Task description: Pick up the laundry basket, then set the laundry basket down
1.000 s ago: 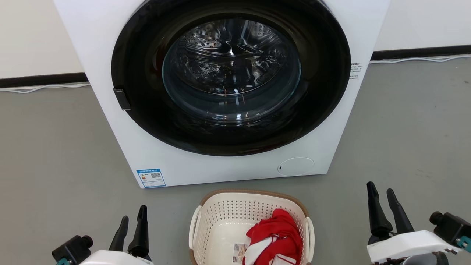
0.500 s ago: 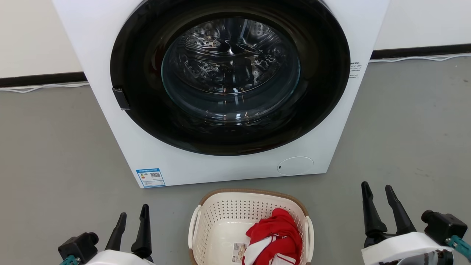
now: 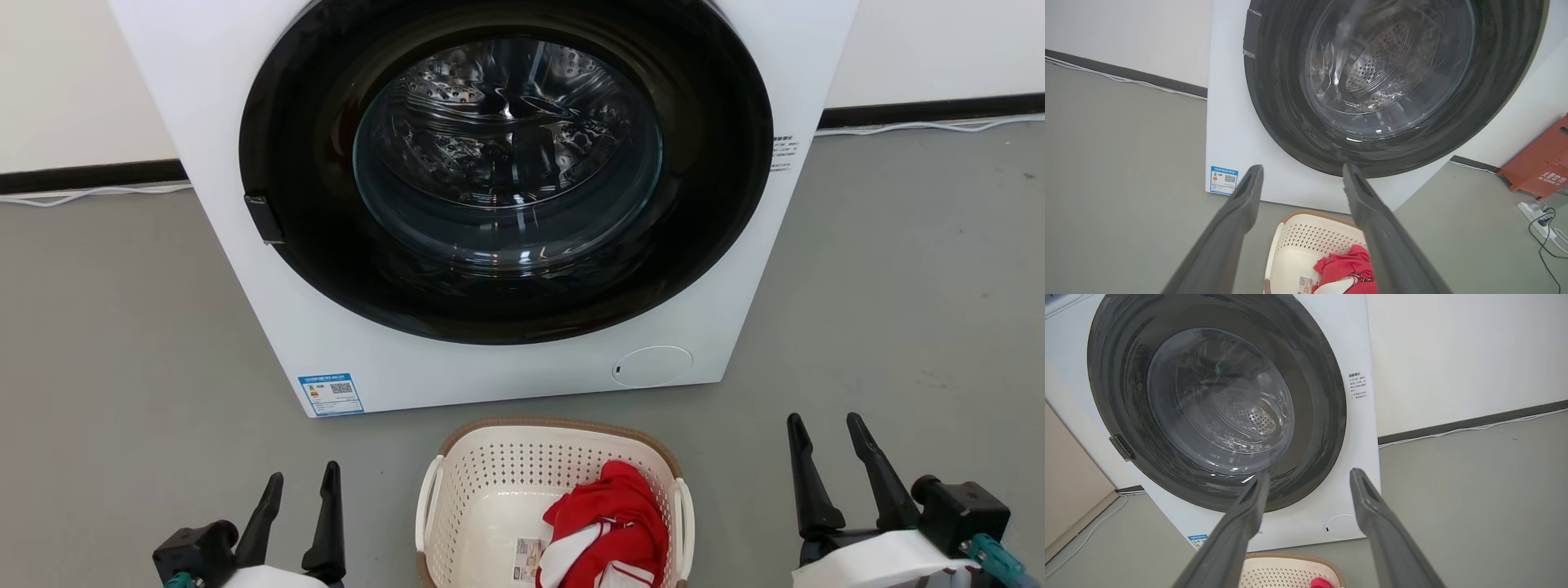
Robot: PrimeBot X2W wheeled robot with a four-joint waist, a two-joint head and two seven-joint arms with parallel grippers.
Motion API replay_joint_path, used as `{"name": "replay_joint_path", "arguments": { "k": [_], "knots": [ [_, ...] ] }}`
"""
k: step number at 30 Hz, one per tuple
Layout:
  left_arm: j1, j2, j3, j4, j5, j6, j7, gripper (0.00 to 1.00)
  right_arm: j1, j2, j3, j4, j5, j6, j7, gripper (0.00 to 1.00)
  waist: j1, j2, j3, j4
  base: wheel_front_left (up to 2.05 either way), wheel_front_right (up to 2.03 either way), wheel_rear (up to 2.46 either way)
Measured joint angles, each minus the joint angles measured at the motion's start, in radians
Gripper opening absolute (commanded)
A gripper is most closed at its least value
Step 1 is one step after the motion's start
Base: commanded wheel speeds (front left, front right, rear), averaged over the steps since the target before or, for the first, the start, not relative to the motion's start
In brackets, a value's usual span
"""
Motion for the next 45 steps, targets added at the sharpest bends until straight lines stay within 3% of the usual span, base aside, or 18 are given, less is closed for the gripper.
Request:
{"name": "replay_joint_path", "arguments": {
  "k": [19,45],
  "knots": [
    [0.019,0.002,-0.014,-0.009,0.228,0.011,-0.053,1.00,0.002,0.002,0.010,-0.018,-0.236,0.000,-0.058,1.00,0.0000,0.0000,0.002,-0.003,0.00,0.00,0.00],
    [0.020,0.002,-0.013,-0.009,0.231,0.011,-0.055,1.00,0.017,0.005,-0.016,-0.013,-0.235,0.001,-0.060,1.00,0.0000,0.0000,0.006,-0.002,0.00,0.00,0.00]
  ]
}}
